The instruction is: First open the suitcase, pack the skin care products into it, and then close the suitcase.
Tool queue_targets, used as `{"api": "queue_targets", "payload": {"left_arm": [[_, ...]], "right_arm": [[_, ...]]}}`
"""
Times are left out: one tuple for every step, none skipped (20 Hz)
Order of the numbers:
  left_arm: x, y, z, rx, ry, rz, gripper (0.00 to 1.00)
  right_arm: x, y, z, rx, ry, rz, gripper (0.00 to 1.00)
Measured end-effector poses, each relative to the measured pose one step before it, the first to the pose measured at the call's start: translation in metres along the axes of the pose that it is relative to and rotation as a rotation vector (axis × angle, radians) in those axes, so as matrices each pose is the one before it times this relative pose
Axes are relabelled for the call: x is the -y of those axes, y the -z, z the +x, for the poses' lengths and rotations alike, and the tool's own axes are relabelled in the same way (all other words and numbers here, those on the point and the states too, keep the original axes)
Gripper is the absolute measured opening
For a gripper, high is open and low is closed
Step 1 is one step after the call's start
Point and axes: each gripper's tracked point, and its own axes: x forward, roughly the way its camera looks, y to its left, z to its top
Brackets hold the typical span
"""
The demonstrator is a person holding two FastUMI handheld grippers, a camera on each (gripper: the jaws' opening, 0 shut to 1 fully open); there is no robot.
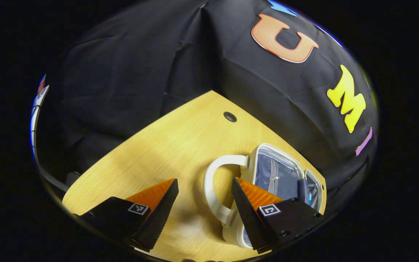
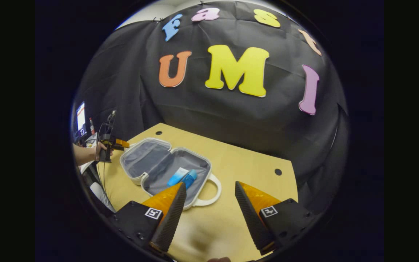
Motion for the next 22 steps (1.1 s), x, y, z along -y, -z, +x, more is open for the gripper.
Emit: {"api": "queue_targets", "payload": {"left_arm": [[-0.002,0.00242,0.00973,-0.02146,-0.02236,0.0198,0.9],[-0.0061,0.00212,0.00839,-0.02762,-0.0342,0.0154,0.87],[-0.00276,0.00208,0.0062,-0.02517,-0.02103,0.00262,0.8],[0.00082,-0.00103,0.00439,-0.02158,-0.00901,-0.0116,0.69],[-0.00009,0.00084,0.00341,-0.01771,-0.01246,-0.01453,0.66],[0.00027,0.00016,0.00322,-0.01832,-0.00431,-0.0114,0.48],[0.00265,-0.00014,-0.00096,-0.01139,-0.00385,-0.00532,0.31],[0.00116,-0.00159,0.00015,0.00145,0.00219,0.00342,0.23],[0.00399,-0.00626,-0.0069,0.01995,0.01514,0.01011,0.2],[0.006,-0.00902,-0.00907,0.02716,0.01616,0.01073,0.18],[0.00665,-0.01028,-0.01132,0.03272,0.00629,0.01745,0.07],[0.00709,-0.01013,-0.01145,0.03427,-0.00992,0.02695,0.13],[0.00784,-0.01156,-0.01208,0.03906,-0.00688,0.03084,0.12],[0.00831,-0.01346,-0.01144,0.03711,-0.0008,0.02694,0.12],[0.01248,-0.01389,-0.01255,0.0328,-0.00132,0.02041,0.11],[0.01522,-0.01273,-0.01564,0.03298,-0.00322,0.01599,0.11],[0.016,-0.01055,-0.01284,0.02784,0.003,0.01352,0.11],[0.01544,-0.00777,-0.01257,0.0252,0.00253,0.02319,0.11],[0.01433,-0.00939,-0.01233,0.02524,0.00257,0.03033,0.11],[0.0166,-0.00868,-0.01257,0.02138,0.00625,0.03017,0.11],[0.01849,-0.00859,-0.01001,0.02153,0.00826,0.02832,0.11],[0.02031,-0.00844,-0.00897,0.02521,0.00465,0.03626,0.11]], "right_arm": [[0.00292,0.00314,-0.00155,-0.00731,0.00991,0.01667,0.79],[0.00226,0.00197,-0.00184,-0.00482,0.00759,0.01749,0.8],[0.00214,0.00048,0.00103,-0.00103,0.00593,0.00798,0.8],[0.00139,-0.00009,-0.00084,0.00127,0.00498,0.00192,0.8],[0.0017,-0.00112,0.00059,0.00398,0.00367,-0.00267,0.8],[0.00075,-0.0007,-0.00023,0.00382,0.00104,0.0003,0.8],[-0.00068,-0.00013,-0.00017,0.0043,-0.00231,0.00502,0.8],[0.00016,-0.00078,-0.00019,0.00341,-0.00071,0.00474,0.77],[0.00199,-0.00025,0.00032,0.00298,0.00255,0.00003,0.8],[0.00186,-0.00261,-0.00098,0.01037,0.00332,-0.00027,0.8],[0.00101,-0.00324,-0.00124,0.01467,-0.00058,0.00243,0.8],[-0.00079,-0.00518,-0.00168,0.01732,-0.00484,0.00325,0.77],[0.00053,-0.00415,-0.00105,0.01801,-0.00262,0.00489,0.77],[0.00214,-0.00466,-0.00114,0.01879,0.00149,0.00139,0.8],[0.00076,-0.00274,-0.00154,0.0195,-0.00324,0.0072,0.8],[0.0006,-0.00311,-0.00176,0.01611,-0.00292,0.00749,0.8],[0.00218,-0.00095,-0.00196,0.01165,-0.00269,0.01318,0.8],[0.00171,-0.00211,-0.00308,0.01262,-0.00101,0.0175,0.8],[0.00331,-0.00203,-0.00244,0.01381,-0.0011,0.01617,0.8],[0.00337,-0.00274,-0.00285,0.01511,0.00026,0.01189,0.8],[0.0035,-0.0017,-0.00236,0.01652,-0.0014,0.00931,0.8],[0.00355,-0.0013,-0.00235,0.00738,-0.00153,0.01677,0.8]]}}
